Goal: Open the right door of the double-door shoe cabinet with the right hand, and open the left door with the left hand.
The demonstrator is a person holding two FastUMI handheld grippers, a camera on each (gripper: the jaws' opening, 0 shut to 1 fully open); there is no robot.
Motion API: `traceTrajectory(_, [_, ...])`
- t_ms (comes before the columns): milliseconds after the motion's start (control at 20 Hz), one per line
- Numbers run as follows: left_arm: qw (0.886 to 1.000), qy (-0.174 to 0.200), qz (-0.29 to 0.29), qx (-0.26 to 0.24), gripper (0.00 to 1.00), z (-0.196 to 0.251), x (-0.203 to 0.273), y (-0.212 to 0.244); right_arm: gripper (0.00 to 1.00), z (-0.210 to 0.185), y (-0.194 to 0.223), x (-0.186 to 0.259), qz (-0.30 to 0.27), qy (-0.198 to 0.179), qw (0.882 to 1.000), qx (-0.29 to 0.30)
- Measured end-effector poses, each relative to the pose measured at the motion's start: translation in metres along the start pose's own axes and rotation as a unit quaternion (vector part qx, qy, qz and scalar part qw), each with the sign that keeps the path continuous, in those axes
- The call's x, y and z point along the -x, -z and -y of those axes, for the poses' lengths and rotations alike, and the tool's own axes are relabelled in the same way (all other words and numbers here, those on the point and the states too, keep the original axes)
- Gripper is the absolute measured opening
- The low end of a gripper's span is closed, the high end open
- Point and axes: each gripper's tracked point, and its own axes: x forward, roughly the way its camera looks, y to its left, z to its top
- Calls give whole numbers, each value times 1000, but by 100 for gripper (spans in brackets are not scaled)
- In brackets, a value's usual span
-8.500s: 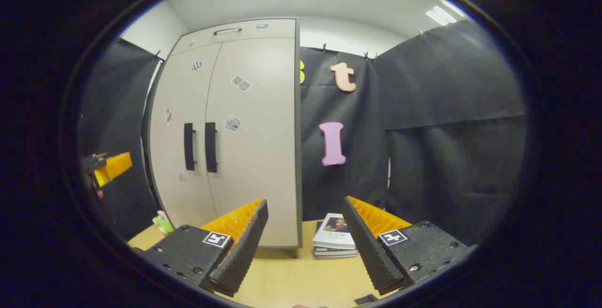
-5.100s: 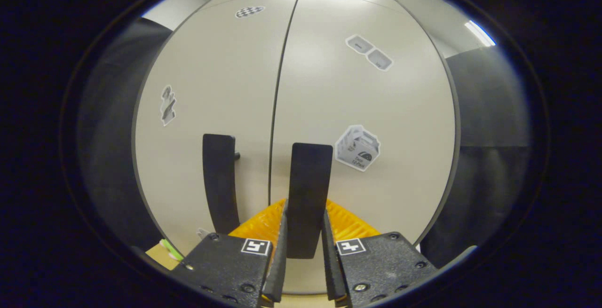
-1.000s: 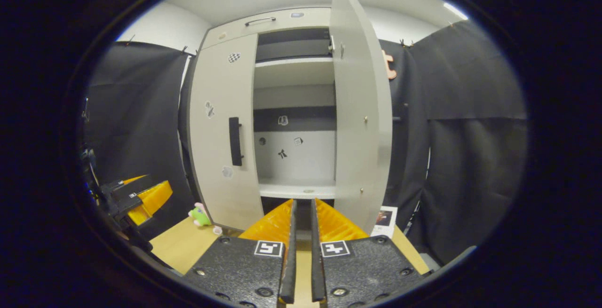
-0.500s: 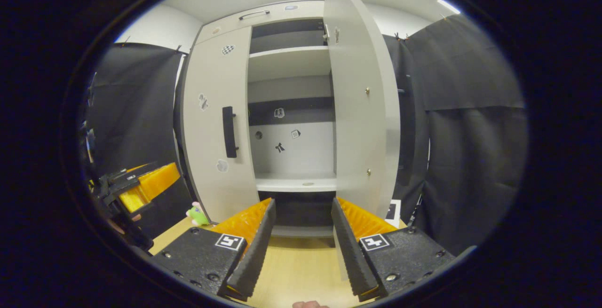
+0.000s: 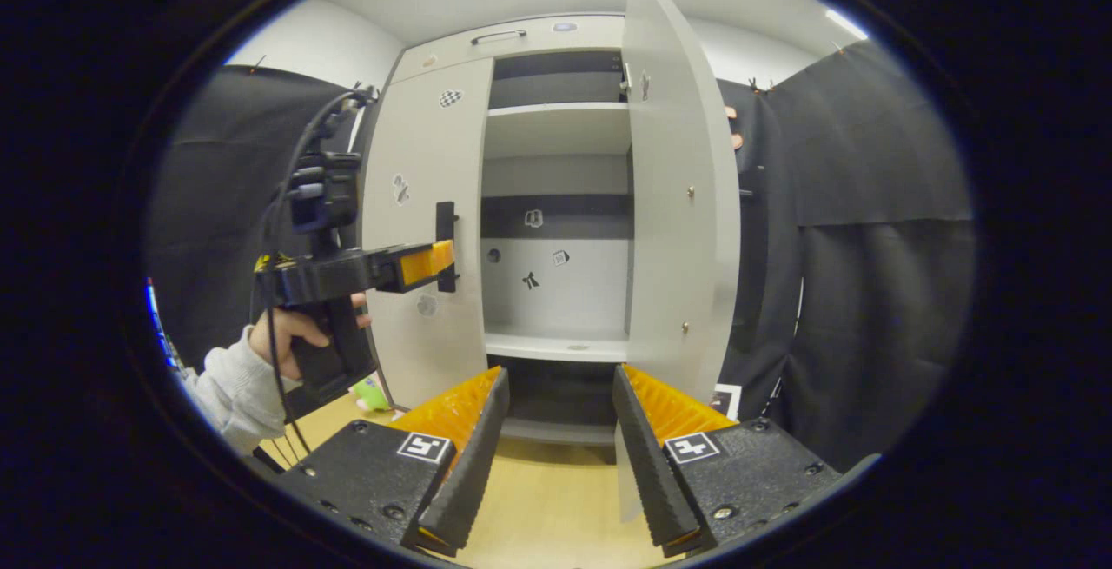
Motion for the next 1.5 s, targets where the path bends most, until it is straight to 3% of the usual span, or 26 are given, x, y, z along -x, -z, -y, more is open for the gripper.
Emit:
traceTrajectory(450, [999, -13, -33, -5, 96, -3, -48, 19, 75, 5, 4, -6, -2, -4, 1000, 1])
traceTrajectory(950, [999, -38, -34, -14, 93, -12, -49, 19, 76, 4, 8, -15, -5, -13, 1000, -9])
traceTrajectory(1050, [999, -36, -36, -13, 70, -13, -51, 21, 76, 6, 12, -16, -8, -11, 1000, -11])
traceTrajectory(1200, [999, -8, -42, -2, 57, 0, -48, 24, 76, 8, 16, -16, -14, -10, 1000, -13])
traceTrajectory(1250, [999, -8, -46, 0, 60, 1, -48, 26, 76, 8, 17, -15, -14, -9, 1000, -13])
traceTrajectory(1300, [999, -7, -44, -6, 30, 2, -50, 24, 75, 9, 16, -14, -13, -8, 1000, -11])
traceTrajectory(1350, [999, -6, -48, -9, 30, 2, -50, 27, 75, 10, 16, -13, -11, -6, 1000, -10])
traceTrajectory(1500, [999, 10, -45, 5, 10, 2, -49, 26, 76, 12, 14, -12, -8, -5, 1000, -9])
